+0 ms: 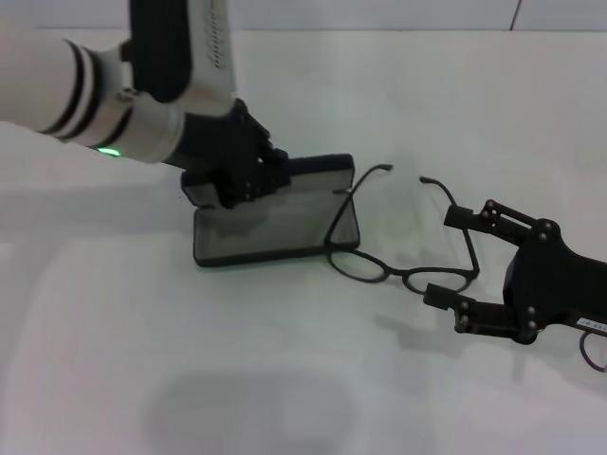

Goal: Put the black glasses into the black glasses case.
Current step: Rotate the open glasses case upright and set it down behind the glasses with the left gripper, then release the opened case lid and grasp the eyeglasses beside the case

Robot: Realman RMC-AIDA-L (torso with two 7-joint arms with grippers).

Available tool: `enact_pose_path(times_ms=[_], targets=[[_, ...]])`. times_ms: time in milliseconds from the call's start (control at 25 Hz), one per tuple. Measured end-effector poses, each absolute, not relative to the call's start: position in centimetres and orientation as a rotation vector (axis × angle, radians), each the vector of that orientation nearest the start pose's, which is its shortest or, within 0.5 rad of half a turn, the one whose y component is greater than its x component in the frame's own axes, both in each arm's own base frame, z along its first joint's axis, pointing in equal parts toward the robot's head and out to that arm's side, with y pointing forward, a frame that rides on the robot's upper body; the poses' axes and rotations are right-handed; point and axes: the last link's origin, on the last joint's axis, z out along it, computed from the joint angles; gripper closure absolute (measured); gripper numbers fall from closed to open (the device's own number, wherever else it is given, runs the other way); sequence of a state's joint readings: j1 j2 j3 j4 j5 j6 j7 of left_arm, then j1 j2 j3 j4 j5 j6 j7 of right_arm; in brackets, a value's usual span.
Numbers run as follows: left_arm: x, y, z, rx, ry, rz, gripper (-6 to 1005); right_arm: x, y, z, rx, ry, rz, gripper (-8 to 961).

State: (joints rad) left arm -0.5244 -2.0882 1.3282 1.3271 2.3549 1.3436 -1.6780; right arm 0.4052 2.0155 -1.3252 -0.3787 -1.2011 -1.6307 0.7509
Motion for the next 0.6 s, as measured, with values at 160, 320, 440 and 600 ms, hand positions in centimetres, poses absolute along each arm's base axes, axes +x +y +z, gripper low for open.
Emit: enact_pose_path(times_ms=[160, 320, 440, 600], targets=[[-17.6, 36.4, -1.4, -2.783, 0.170, 0.280, 792, 25.2, 27.3, -3.2, -2.633, 0.087, 1.110, 98], [-17.5, 36.5, -1.8, -2.771, 0.141, 0.264, 793, 25.2, 27.3, -3.2, -2.632, 0.088, 1.111, 112], [-17.0, 36.6, -1.8, -2.772, 0.126, 0.223, 703, 25.3, 27.3, -3.3, -2.631, 0.090, 1.108, 122], [-16.1, 36.5, -1.7, -2.790, 0.105, 0.117, 591, 25.3, 27.6, -3.2, -2.612, 0.102, 1.102, 135]])
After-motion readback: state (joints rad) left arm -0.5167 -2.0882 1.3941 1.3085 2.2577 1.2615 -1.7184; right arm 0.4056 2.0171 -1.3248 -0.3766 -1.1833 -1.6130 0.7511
